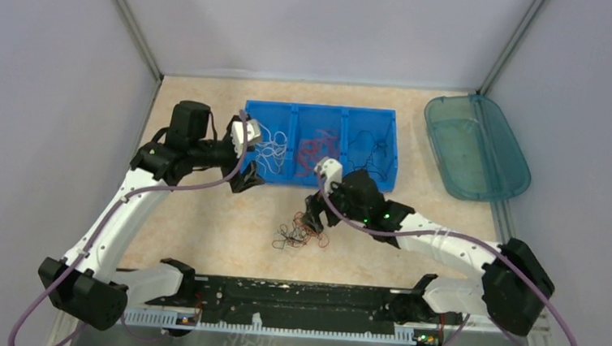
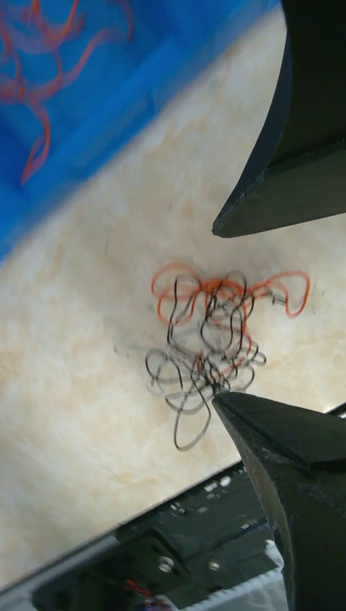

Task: Untangle the cables
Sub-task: Untie the cable.

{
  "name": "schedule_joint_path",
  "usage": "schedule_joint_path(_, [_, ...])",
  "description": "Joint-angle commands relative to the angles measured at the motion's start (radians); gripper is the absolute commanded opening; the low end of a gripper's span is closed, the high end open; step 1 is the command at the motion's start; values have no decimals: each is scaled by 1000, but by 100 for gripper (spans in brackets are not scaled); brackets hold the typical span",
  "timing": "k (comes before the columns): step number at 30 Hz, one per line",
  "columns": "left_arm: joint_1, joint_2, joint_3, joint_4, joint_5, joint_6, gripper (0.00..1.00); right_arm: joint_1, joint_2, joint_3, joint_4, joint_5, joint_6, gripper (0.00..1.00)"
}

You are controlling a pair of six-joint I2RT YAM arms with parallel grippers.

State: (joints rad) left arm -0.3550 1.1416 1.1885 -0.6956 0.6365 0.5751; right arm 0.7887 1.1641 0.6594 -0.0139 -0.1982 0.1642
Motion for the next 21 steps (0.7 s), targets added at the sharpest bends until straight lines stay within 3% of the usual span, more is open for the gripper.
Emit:
schedule_joint_path(1, [33, -31, -50, -4, -2, 88, 100, 156, 117, 25, 136, 17, -59, 77])
schedule_joint_path(11, [149, -82, -134, 4, 70, 128, 100, 224, 372, 213, 43, 52, -36, 62])
schedule_joint_path(13, [157, -106, -172, 19, 82, 157, 100, 224, 382, 220, 43, 83, -29, 51])
schedule_joint_path(17, [157, -155, -304, 49, 130, 321, 100, 221, 336, 164, 109, 65, -23, 7])
schedule_joint_path(18, [157, -158, -334, 45, 150, 372, 100, 220, 323, 147, 121, 54, -23, 1])
schedule_joint_path(21, [155, -148, -413, 5, 229, 559, 99, 212, 274, 106, 152, 37, -21, 0])
